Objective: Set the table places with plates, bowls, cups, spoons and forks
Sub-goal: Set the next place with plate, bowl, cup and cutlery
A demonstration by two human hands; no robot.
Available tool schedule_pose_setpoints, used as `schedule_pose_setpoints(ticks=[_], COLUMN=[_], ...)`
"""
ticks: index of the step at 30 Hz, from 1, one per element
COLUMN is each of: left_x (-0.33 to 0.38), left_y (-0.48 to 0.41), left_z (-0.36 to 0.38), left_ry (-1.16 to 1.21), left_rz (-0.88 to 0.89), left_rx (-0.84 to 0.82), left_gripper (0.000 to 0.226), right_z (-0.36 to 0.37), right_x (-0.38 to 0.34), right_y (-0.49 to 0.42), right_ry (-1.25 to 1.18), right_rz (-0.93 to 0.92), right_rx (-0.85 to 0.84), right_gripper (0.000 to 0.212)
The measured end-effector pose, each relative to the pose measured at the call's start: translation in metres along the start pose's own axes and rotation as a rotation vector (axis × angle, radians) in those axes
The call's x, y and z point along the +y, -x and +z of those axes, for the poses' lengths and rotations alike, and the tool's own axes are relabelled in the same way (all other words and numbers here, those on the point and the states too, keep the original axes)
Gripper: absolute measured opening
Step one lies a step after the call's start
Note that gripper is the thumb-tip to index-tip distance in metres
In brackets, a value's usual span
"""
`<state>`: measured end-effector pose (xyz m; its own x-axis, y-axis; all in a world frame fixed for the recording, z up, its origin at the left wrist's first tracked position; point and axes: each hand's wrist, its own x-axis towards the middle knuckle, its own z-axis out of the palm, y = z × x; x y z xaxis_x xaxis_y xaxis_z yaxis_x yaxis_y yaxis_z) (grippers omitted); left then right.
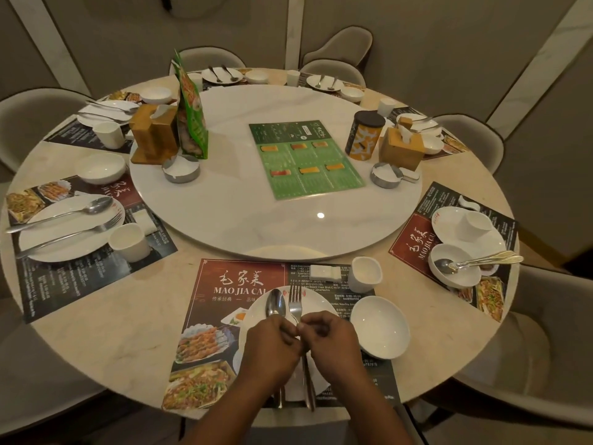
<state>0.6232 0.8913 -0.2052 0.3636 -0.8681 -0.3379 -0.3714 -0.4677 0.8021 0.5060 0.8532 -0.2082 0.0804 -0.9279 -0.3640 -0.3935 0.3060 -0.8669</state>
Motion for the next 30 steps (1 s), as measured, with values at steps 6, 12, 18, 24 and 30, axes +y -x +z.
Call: schedule_pose_setpoints(ticks=[6, 12, 18, 24, 30], left_x=[-0.015, -0.035, -0.034, -0.036, -0.039], left_y=[-0.005, -0.006, -0.011, -0.013, -0.013], left_z=[0.000, -0.001, -0.002, -0.004, -0.006], left_ry=[-0.153, -0.420, -0.361, -0.358, -0.336], left_rz=[0.017, 0.103, 0.118, 0.129, 0.132], left_rx=[0.054, 0.106, 0.083, 0.073, 0.067], left_gripper=[0.027, 0.052, 0.045, 0.044, 0.044], right_z=[-0.001, 0.010, 0.013, 0.016, 0.014], right_x=[0.009, 0.021, 0.023, 0.022, 0.019], right_y=[-0.010, -0.017, -0.019, -0.021, -0.020], right_ry=[0.123, 0.259, 0.334, 0.434, 0.509], right_rz=[0.089, 0.087, 0.056, 0.023, -0.017], right_rx=[0.109, 0.187, 0.228, 0.224, 0.227], right_gripper=[0.007, 0.013, 0.013, 0.018, 0.022])
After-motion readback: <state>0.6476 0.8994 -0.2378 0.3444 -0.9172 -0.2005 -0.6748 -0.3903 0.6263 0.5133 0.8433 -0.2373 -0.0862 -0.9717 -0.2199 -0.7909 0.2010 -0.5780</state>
